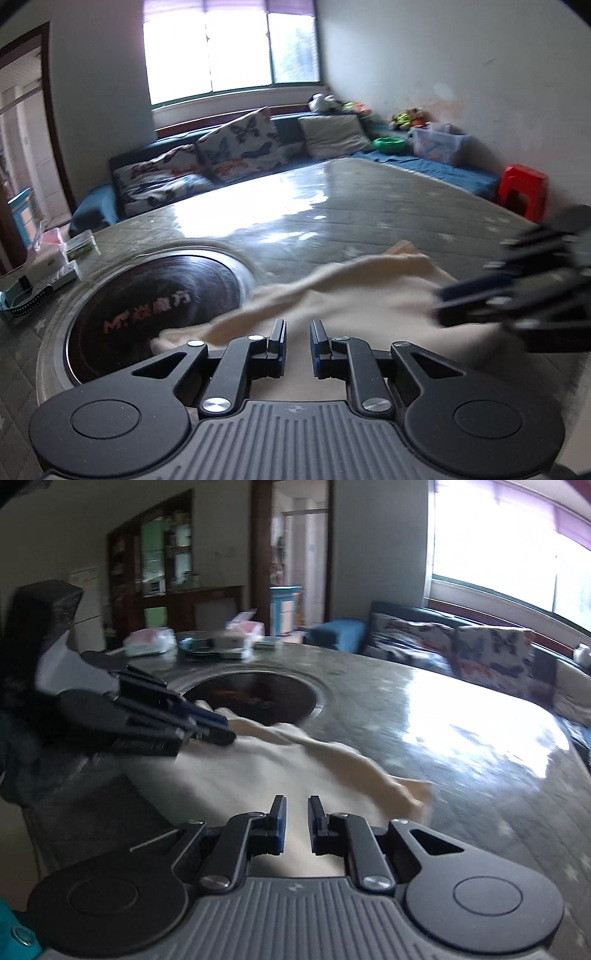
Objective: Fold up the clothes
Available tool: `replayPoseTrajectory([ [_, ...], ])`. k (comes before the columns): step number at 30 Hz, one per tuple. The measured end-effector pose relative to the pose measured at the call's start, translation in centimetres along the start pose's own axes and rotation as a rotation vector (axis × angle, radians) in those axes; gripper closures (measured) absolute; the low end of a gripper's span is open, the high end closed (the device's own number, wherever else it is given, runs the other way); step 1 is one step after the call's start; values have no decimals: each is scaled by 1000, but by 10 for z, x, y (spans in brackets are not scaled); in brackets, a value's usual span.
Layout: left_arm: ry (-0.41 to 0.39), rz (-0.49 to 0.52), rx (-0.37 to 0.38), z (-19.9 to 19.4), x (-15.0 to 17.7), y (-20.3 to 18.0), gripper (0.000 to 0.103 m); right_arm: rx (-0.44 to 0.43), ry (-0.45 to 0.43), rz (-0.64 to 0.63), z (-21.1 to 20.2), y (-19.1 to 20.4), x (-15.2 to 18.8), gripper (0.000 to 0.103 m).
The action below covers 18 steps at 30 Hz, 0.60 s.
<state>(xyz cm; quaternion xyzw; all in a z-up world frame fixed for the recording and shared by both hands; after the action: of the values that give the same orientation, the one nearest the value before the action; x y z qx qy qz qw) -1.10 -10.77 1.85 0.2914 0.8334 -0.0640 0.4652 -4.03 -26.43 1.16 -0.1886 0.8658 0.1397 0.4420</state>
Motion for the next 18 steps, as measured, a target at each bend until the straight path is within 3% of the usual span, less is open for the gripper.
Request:
replayPoseTrajectory([
  [3,12,-25,8,2,10,-2,87,-40,15,-40,12,14,2,91],
  [10,27,-88,21,2,27,-1,87,-41,66,-67,23,24,15,91],
  [18,26,-193,-44,-8,46,37,86,-41,81,-78,23,24,13,90],
])
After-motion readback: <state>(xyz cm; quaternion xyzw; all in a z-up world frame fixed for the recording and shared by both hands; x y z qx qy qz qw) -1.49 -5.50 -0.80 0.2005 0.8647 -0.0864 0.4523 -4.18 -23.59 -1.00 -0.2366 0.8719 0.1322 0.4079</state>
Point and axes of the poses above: each gripper's, at about its wrist camera, not at the fingertips, and z roughly the way its jaws point, y to its left, x to its underside, the point moved 4 cm from there along z, roughly the way its jaws point, and after that the axes turned 6 degrees about z, right-handed, at the moved point
